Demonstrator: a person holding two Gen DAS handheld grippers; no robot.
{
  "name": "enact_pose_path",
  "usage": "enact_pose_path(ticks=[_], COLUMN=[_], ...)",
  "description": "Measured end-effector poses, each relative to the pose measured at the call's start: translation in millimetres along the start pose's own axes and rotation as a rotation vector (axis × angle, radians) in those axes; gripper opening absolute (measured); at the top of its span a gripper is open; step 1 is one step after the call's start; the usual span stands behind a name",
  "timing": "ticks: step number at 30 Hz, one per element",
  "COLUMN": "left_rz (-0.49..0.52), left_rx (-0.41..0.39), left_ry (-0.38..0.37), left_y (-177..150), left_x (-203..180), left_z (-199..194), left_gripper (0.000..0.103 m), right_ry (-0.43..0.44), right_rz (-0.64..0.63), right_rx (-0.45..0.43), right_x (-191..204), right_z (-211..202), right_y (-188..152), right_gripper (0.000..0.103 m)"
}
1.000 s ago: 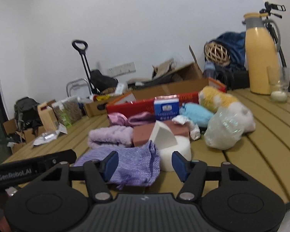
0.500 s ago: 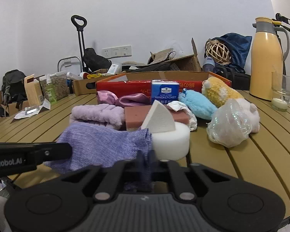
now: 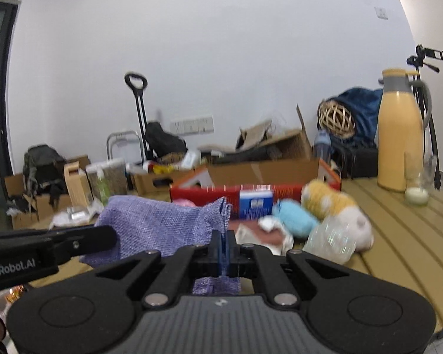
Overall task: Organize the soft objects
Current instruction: 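Carry the purple cloth into the cardboard box and open the right gripper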
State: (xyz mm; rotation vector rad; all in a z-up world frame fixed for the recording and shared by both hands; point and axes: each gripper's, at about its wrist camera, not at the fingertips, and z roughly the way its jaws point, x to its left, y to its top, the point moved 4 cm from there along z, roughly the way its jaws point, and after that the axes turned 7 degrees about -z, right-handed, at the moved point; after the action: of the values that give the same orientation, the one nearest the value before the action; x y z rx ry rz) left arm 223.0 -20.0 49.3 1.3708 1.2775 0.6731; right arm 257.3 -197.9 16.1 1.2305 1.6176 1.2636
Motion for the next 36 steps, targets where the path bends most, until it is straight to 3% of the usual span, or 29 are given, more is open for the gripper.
enact_pose_path(ticks=[5,10,12,15,18,22,26,27,28,30,36], left_rz=[0.008,-0.014,-0.07,-0.106,-0.136,-0.132,-0.096,-0.092,-0.09,-0.084,-0.033], left_rx=[-0.029,0.003,0.052,0.142,0.222,0.323,0.386,0.388,0.382,0.361,0.337], left_ry=[-0.038,-0.058,-0.025,0.002,0.041,0.077,0.156,0.153,0.146,0.141,0.201], left_y=[60,131,149,160,160,149,126,124,123,125,154], left_x=[-7,14,31,58,83,109,127,129,131,135,130], left_z=[39,128,176,253,320,390,417,418,416,405,358], left_gripper=[0.007,0.007,0.007,0.007,0.007,0.007,0.01,0.014,0.025,0.036,0.037], right_ry=[0.031,0.097,0.124,0.154,0.161,0.142,0.083,0.089,0.093,0.097,0.066], right_rz=[-0.011,0.024,0.042,0.079,0.088,0.111,0.151,0.185,0.219,0.244,0.241], right_rx=[-0.042,-0.001,0.047,0.189,0.329,0.454,0.555,0.591,0.616,0.628,0.572], right_x=[-16,-44,-52,-66,-74,-88,-102,-105,-109,-110,-115], right_z=[25,111,158,251,337,414,464,471,475,476,449], right_y=[53,124,144,163,158,140,114,103,95,86,114], right_gripper=[0.002,0.002,0.002,0.002,0.002,0.002,0.003,0.003,0.006,0.014,0.023])
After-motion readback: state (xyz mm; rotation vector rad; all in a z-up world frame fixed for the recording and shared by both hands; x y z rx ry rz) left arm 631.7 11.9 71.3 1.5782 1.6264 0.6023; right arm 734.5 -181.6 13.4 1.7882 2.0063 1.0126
